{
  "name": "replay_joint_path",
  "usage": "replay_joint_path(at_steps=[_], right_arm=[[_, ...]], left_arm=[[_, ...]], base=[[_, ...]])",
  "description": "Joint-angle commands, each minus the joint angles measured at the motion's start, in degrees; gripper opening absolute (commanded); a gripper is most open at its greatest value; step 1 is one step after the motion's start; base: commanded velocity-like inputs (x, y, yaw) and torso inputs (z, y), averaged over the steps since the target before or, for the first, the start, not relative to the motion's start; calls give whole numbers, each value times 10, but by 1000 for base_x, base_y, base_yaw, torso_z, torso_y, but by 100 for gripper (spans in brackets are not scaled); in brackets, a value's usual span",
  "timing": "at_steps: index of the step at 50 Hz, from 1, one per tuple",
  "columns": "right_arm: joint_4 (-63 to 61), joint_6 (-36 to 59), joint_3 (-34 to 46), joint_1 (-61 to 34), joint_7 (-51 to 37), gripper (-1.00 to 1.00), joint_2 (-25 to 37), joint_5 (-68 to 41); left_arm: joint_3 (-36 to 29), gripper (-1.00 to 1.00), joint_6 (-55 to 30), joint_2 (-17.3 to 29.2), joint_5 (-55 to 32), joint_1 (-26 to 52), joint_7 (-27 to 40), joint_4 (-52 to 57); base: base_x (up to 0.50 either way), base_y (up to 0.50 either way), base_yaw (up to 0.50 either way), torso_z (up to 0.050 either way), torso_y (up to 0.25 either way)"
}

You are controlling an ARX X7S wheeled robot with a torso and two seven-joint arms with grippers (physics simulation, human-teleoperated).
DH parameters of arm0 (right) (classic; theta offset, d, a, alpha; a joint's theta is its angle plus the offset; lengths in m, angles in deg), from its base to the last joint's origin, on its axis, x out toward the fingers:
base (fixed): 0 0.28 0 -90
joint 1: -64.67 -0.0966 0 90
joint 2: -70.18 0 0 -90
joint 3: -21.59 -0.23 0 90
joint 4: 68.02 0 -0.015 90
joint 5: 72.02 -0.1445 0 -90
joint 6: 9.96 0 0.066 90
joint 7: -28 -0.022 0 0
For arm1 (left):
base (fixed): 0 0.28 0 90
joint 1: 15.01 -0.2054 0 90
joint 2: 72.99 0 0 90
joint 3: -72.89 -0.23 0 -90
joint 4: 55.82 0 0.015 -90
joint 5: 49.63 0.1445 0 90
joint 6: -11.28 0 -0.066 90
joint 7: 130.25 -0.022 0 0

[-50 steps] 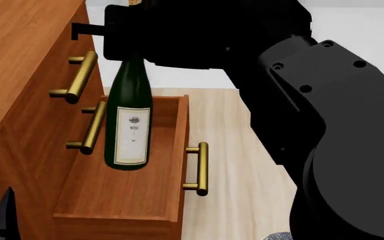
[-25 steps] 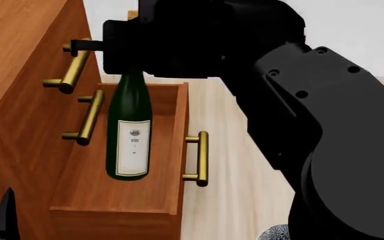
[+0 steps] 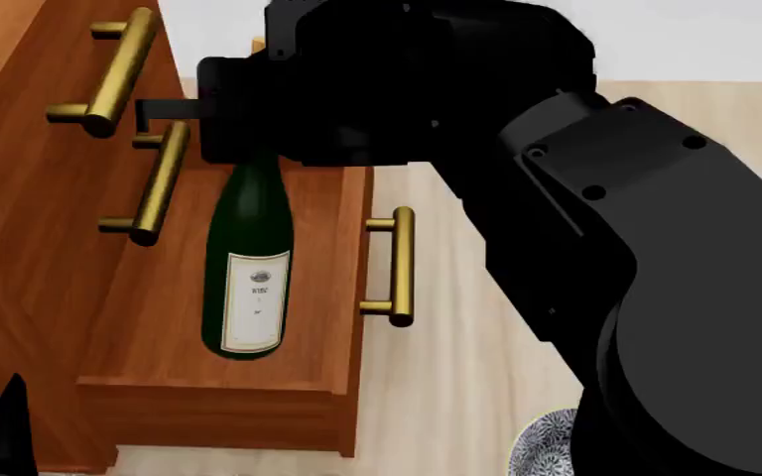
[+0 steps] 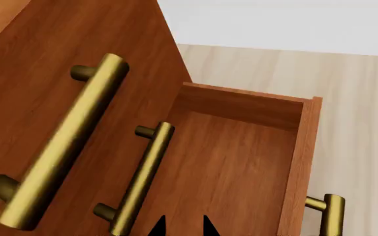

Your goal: Put the wine bottle in the bottom drawer of the cabinet.

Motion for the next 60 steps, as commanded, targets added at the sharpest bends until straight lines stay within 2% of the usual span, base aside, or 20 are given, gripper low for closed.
replay_joint_path(at_steps=[1, 41, 60], right_arm=[[-5, 6, -16, -3, 11, -100, 0, 15], [-16, 14, -19, 3, 22, -100, 0, 44], [-26, 12, -21, 3, 21, -100, 0, 56]], left_arm=[[2, 100, 4, 3, -1, -4, 2, 0], [1, 100, 4, -3, 4, -5, -6, -6], [6, 100, 23, 1, 7, -18, -12, -9]], base=[[0, 0, 0, 0, -139], [0, 0, 0, 0, -138], [0, 0, 0, 0, -6]])
